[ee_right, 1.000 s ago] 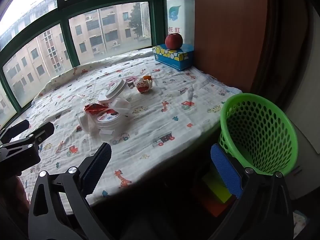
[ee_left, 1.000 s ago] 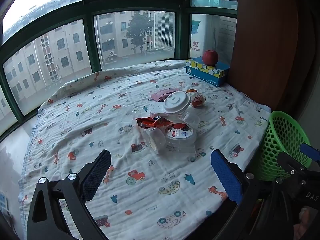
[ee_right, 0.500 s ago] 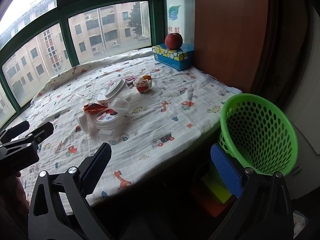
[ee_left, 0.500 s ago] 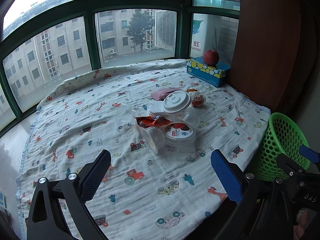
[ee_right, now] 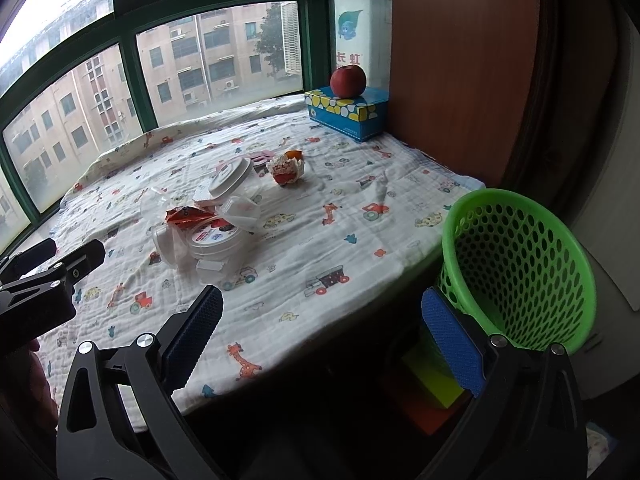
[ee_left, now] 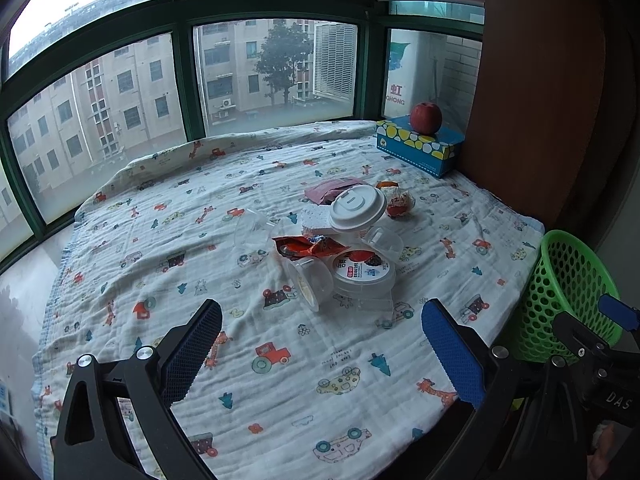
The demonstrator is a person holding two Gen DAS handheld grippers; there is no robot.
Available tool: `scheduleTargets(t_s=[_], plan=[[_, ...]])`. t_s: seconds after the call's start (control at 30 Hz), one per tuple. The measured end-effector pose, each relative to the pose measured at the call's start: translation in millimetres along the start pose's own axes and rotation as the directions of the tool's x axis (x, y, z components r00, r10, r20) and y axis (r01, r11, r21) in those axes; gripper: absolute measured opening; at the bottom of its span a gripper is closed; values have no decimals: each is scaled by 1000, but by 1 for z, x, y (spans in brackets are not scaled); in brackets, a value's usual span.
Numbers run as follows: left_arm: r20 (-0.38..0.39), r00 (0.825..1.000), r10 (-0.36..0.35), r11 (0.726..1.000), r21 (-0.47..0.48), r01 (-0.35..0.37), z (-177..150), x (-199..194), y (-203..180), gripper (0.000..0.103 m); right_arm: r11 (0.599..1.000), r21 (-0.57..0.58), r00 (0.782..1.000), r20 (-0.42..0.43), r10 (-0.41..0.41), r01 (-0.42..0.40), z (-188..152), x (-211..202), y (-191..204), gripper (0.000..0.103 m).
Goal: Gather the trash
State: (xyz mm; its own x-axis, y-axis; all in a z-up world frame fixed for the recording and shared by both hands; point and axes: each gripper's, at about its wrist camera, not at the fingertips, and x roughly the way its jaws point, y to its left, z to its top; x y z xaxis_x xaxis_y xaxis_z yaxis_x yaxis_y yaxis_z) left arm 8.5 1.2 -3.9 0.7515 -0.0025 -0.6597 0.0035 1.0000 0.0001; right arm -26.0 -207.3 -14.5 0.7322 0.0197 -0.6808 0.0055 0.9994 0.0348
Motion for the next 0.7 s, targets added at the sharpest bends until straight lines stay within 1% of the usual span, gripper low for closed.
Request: scheduleTargets(t_s=[0.7], plan=[[9, 1000, 4, 1000, -10, -4, 2, 2, 6, 97, 1000, 3, 1000, 6, -8, 8, 3, 4, 0, 98]])
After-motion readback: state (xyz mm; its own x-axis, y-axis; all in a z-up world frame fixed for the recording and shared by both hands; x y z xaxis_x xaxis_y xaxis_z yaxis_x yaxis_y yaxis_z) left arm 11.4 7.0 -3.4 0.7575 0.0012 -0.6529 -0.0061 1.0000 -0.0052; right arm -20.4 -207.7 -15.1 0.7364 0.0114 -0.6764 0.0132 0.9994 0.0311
